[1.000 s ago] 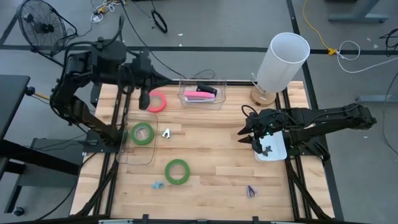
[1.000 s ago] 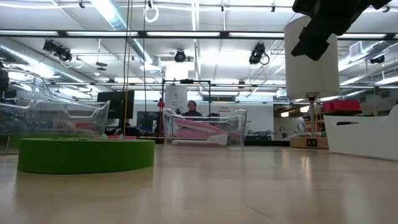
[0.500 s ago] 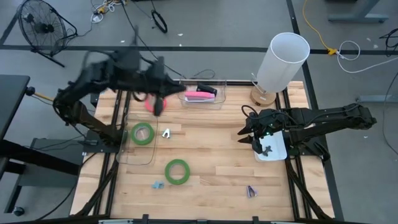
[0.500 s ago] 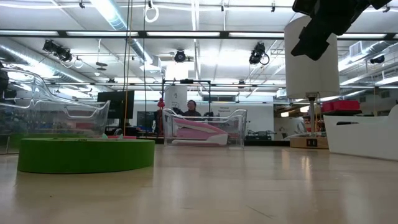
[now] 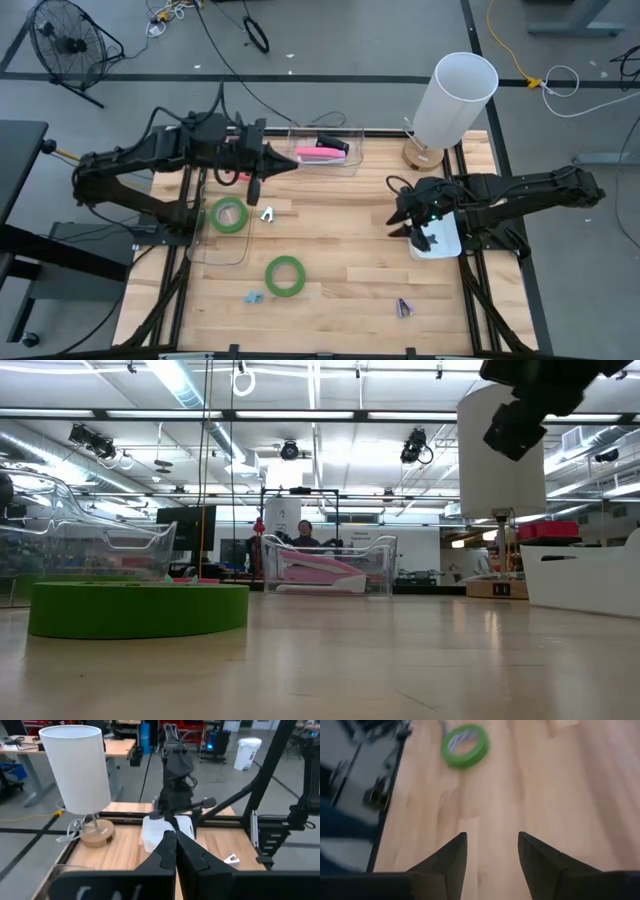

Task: Pick and place Stapler, Stapler remover, tape
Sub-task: Put the purple staple remover into the white bin

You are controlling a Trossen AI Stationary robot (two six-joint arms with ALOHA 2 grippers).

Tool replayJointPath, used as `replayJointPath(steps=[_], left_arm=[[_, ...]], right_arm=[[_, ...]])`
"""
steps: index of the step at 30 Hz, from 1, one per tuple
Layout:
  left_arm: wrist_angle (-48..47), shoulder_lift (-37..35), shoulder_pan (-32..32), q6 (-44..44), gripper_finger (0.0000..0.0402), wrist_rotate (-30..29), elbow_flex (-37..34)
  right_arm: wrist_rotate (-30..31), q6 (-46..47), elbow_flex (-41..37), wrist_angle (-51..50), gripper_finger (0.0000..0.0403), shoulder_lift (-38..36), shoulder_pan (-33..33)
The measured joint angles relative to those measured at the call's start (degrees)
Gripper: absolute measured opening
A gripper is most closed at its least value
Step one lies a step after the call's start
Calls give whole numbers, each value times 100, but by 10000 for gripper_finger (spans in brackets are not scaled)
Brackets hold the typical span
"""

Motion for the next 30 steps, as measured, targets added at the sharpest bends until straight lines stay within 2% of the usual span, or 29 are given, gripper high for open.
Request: replayJointPath(steps=[3, 8, 18, 22, 30], left_arm=[[78, -150, -48, -73, 6, -2, -384], [81, -190, -88, -123, 11, 5, -534], [47, -171, -84, -119, 13, -12, -534], [46, -171, -84, -135, 13, -15, -534], [-128, -171, -86, -137, 13, -20, -534]], right_arm=[[-280, -177, 0, -207, 176, 0, 189], [-700, -595, 0, -337, 176, 1, 669], [-695, -981, 0, -301, 176, 189, 1783], [-725, -1720, 0, -304, 176, 457, 2193], [-791, -3869, 0, -248, 176, 978, 2807]])
